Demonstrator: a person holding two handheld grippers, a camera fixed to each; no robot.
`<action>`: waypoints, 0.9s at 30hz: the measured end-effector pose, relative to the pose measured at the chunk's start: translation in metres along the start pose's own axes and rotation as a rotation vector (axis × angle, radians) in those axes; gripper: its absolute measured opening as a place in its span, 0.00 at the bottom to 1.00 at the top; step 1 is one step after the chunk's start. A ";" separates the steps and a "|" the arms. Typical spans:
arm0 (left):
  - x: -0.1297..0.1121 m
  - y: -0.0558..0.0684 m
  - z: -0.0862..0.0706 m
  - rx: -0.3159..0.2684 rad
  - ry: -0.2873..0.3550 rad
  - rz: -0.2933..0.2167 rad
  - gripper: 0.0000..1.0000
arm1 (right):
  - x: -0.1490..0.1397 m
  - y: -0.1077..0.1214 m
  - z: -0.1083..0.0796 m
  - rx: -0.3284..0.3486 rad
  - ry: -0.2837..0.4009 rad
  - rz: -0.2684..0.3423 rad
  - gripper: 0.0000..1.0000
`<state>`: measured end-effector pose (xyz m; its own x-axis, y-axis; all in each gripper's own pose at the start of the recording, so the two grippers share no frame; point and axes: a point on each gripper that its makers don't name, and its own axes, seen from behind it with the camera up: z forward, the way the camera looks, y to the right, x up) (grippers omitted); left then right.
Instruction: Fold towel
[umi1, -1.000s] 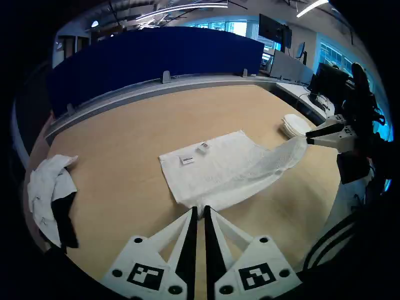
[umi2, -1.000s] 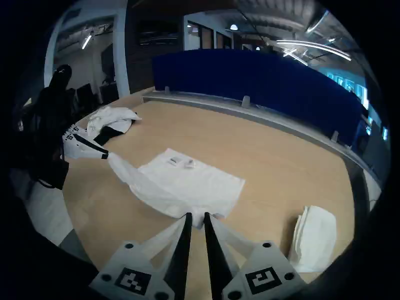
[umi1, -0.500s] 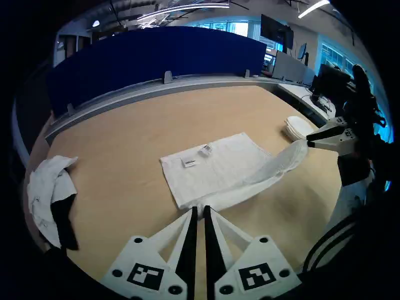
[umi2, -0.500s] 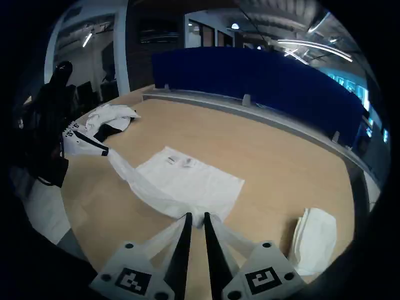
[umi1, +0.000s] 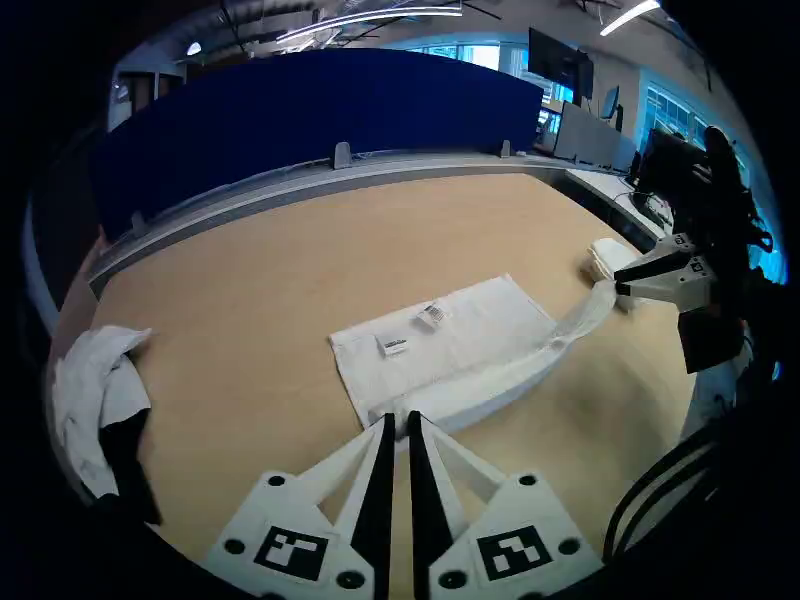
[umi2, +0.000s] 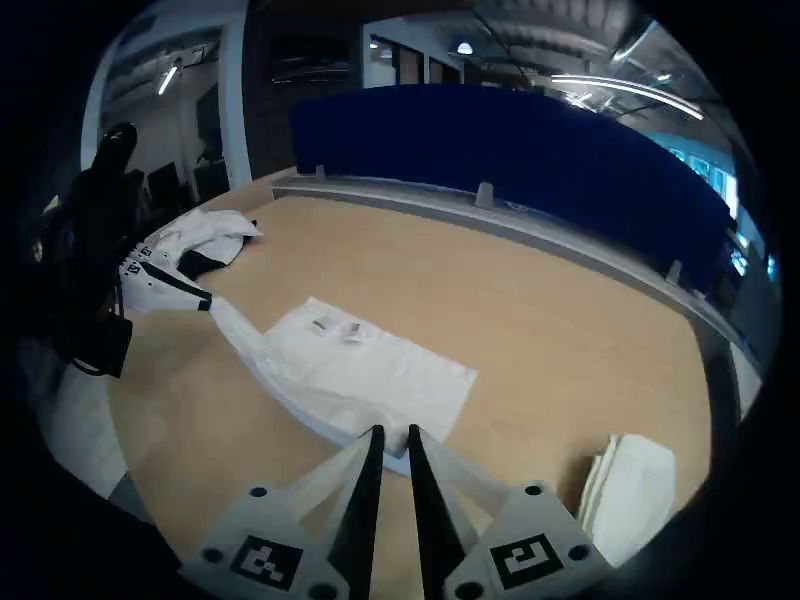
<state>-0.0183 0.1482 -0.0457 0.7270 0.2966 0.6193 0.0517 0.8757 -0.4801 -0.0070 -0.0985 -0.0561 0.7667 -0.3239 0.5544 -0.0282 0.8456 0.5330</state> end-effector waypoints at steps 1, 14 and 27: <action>0.001 -0.001 0.003 0.001 -0.001 0.002 0.10 | 0.001 0.002 0.003 -0.002 0.000 0.003 0.18; 0.008 -0.013 0.035 0.009 -0.014 0.015 0.10 | 0.006 0.026 0.035 -0.019 -0.016 0.026 0.18; 0.004 -0.018 0.053 0.009 -0.029 0.017 0.10 | -0.002 0.035 0.055 -0.023 -0.046 0.037 0.18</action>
<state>-0.0529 0.1539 -0.0015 0.7077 0.3226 0.6285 0.0329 0.8737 -0.4854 -0.0450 -0.0914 -0.0032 0.7351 -0.3111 0.6024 -0.0406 0.8667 0.4972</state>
